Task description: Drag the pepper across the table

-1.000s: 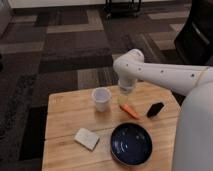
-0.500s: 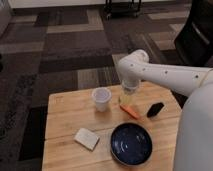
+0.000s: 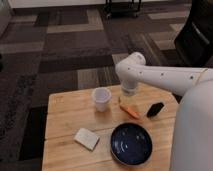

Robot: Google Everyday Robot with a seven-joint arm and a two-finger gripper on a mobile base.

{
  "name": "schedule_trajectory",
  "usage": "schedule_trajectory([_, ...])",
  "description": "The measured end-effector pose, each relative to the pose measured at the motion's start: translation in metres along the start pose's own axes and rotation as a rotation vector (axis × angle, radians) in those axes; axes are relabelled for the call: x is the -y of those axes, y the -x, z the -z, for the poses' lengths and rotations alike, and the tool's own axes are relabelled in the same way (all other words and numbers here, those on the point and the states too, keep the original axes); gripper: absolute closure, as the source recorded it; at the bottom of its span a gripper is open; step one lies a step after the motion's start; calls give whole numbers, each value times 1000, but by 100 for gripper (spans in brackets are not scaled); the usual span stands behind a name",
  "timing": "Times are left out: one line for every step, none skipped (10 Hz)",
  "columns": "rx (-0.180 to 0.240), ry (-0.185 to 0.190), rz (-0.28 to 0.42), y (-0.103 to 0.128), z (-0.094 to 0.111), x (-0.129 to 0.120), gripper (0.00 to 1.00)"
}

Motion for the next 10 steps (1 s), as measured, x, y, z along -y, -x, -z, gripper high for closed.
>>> schedule_trajectory([3, -1, 5, 1, -6, -3, 35])
schedule_trajectory([7, -2, 9, 0, -12, -5, 35])
schedule_trajectory([5, 0, 13, -2, -20, -6, 35])
schedule_trajectory([-3, -5, 24, -7, -30, -6, 35])
schedule_trajectory([-19, -19, 50, -10, -37, -7, 35])
schedule_trajectory([-26, -26, 65, -11, -40, -7, 35])
schedule_trajectory([-31, -46, 79, -11, -47, -6, 35])
schedule_trajectory([-29, -63, 79, -12, -50, -4, 35])
schedule_trajectory([-22, -74, 85, -9, -51, -3, 35])
schedule_trajectory([-15, -88, 99, -4, -54, -2, 35])
